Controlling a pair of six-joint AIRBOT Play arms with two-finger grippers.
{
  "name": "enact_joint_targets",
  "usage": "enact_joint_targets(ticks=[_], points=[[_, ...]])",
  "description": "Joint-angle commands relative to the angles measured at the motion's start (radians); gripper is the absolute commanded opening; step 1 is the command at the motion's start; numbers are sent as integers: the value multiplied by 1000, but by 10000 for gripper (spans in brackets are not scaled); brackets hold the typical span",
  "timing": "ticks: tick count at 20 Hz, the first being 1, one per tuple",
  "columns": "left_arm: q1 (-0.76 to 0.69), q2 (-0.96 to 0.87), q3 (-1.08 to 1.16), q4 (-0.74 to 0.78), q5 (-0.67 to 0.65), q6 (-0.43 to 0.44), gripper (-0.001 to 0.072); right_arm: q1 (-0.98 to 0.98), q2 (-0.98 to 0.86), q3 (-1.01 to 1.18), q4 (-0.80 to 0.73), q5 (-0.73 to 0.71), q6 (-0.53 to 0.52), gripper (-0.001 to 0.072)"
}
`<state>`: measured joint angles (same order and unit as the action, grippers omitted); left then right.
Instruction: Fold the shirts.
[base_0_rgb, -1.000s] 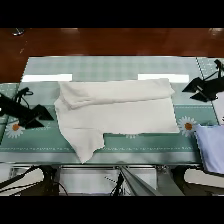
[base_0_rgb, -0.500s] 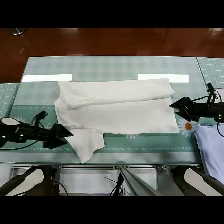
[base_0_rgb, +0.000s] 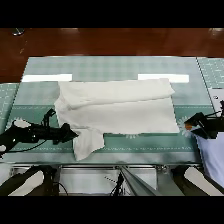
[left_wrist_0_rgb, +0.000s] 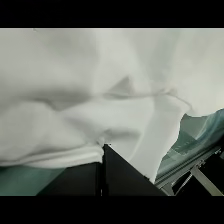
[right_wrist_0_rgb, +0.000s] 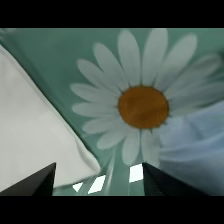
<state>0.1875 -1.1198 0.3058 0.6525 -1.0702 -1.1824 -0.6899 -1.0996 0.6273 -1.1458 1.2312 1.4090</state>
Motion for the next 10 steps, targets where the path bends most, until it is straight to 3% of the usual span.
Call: enact_joint_targets(ticks=[1,9,10], points=[[-10,1,2,-33,-12,30,30,33,-37,-50,-26,56,8,621],[-11,1,2,-33,-13,30,31,186,-204,27,214,-98,-15,617],[-10,1,2,-33,-13,30,30,215,-222,50,216,-103,-15,536]])
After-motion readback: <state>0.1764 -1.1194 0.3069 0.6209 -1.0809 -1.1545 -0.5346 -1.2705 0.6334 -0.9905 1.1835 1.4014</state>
